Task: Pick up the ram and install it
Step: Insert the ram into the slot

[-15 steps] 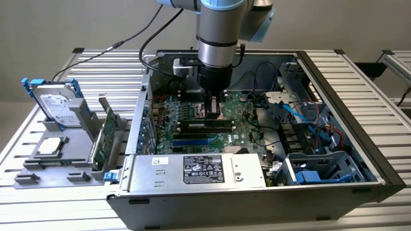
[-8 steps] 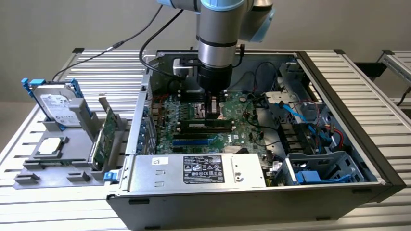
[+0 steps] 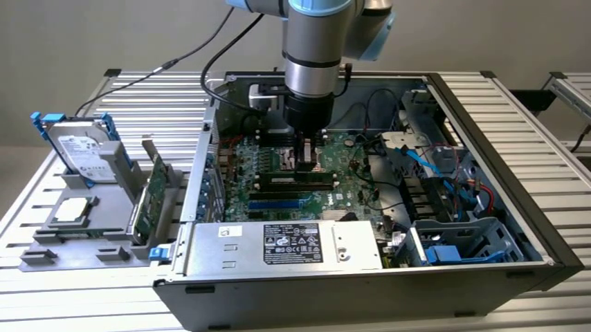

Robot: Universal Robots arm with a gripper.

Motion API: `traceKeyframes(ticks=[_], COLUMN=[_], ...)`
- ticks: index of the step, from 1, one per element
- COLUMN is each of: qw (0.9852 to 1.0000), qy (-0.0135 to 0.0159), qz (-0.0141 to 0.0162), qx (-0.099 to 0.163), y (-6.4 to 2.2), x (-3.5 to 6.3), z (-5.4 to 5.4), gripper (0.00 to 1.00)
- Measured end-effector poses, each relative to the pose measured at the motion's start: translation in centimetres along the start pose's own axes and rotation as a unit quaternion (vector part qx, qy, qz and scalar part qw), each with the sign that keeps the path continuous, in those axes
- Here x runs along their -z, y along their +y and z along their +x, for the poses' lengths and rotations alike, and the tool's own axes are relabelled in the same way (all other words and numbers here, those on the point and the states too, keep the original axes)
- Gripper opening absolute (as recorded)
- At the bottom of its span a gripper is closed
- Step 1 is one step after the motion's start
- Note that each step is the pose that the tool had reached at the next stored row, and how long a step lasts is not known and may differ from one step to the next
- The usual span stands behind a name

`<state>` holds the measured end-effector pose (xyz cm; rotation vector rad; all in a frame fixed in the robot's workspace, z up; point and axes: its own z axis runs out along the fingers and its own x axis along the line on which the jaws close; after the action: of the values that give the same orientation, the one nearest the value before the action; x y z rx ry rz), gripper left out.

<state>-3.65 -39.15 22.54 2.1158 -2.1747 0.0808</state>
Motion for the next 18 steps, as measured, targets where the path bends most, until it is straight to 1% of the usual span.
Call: traceKeyframes(ticks=[9, 14, 18], qw=[1.0000, 1.0000, 1.0000], qy=[0.0020, 0.0037, 0.0064], qz=[0.0001, 0.0001, 0.0003], qx=[0.000, 0.000, 0.001], y=[0.00, 0.00, 0.00], x=[-0.11, -0.11, -0.11], z=[-0.09, -0.12, -0.12], gripper=[0.13, 0.13, 0.13])
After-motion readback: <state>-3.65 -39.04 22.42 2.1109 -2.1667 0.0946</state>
